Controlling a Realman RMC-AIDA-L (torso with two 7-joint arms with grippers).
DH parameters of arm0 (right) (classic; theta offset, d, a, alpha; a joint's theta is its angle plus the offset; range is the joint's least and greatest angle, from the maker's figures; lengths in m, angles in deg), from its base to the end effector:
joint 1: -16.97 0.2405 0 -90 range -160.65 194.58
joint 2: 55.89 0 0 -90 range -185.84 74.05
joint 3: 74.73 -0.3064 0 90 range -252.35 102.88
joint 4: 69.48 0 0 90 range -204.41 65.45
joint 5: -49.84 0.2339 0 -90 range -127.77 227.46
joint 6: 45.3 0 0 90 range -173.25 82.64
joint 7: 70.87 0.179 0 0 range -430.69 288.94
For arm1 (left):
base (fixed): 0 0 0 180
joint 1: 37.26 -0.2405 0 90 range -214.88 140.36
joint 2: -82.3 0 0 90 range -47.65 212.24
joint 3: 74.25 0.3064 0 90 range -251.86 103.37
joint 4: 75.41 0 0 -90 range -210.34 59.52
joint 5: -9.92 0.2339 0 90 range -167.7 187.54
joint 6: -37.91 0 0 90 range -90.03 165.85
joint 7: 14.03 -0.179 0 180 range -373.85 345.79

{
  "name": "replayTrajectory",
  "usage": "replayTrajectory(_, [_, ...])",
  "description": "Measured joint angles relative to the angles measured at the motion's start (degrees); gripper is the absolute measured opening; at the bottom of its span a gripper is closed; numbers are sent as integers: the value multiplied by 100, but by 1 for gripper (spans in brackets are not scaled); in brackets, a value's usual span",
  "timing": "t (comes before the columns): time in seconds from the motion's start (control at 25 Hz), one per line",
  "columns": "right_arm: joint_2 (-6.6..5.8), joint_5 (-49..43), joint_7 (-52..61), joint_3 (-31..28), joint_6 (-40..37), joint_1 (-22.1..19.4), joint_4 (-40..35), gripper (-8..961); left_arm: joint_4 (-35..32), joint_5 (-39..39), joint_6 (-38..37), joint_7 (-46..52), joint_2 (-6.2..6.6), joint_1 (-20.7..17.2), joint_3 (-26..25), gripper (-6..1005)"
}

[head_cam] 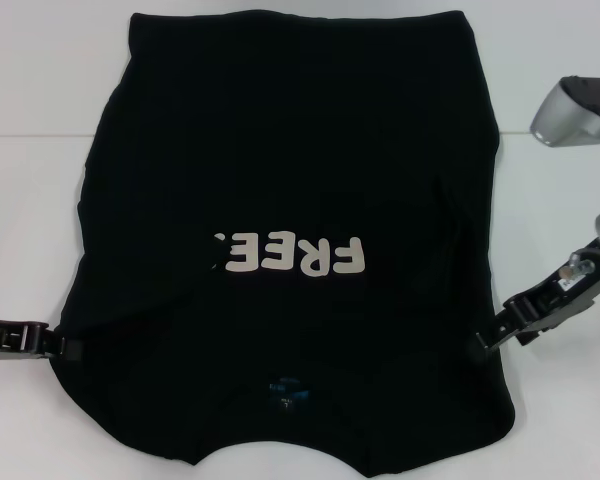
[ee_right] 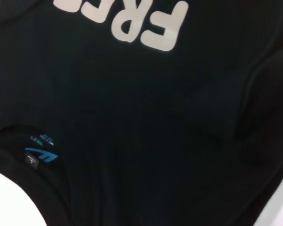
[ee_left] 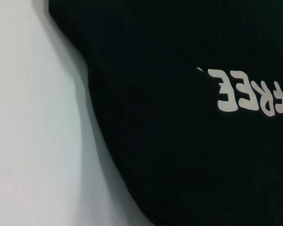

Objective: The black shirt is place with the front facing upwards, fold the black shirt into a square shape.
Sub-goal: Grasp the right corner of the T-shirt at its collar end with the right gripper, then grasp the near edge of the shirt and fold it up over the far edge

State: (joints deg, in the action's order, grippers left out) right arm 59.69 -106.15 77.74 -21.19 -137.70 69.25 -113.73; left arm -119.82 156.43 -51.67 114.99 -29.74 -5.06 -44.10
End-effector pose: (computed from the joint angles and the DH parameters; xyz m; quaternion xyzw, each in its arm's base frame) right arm 0.2522 0.4506 -0.0419 -0.8346 0.5148 -0.1684 0.1006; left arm -0.3932 0.3829 0.0237 -0.7856 -0.5987 -0.0413 0.1506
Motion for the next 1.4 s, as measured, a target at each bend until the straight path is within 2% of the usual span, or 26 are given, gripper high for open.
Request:
replayTrajectory(0.24, [67, -5, -17, 152, 186, 154, 310, 811, 10, 0, 2, -1, 0, -13, 0, 27])
replayTrajectory(0.68, [193, -127, -2, 746, 446, 121, 289, 778, 63, 0, -3, -9, -10, -12, 0, 27])
replayTrajectory(0.96, [210, -143, 1, 832, 482, 116, 285, 485, 91, 0, 0, -9, 2, 15, 0, 27])
replayTrajectory(1.32, [133, -124, -61, 772, 414, 106, 270, 114, 120, -8, -64, -14, 28, 60, 0, 27])
replayTrajectory(1.4, [108, -112, -140, 722, 321, 86, 270, 97, 153, -11, -83, -7, 46, 72, 0, 27])
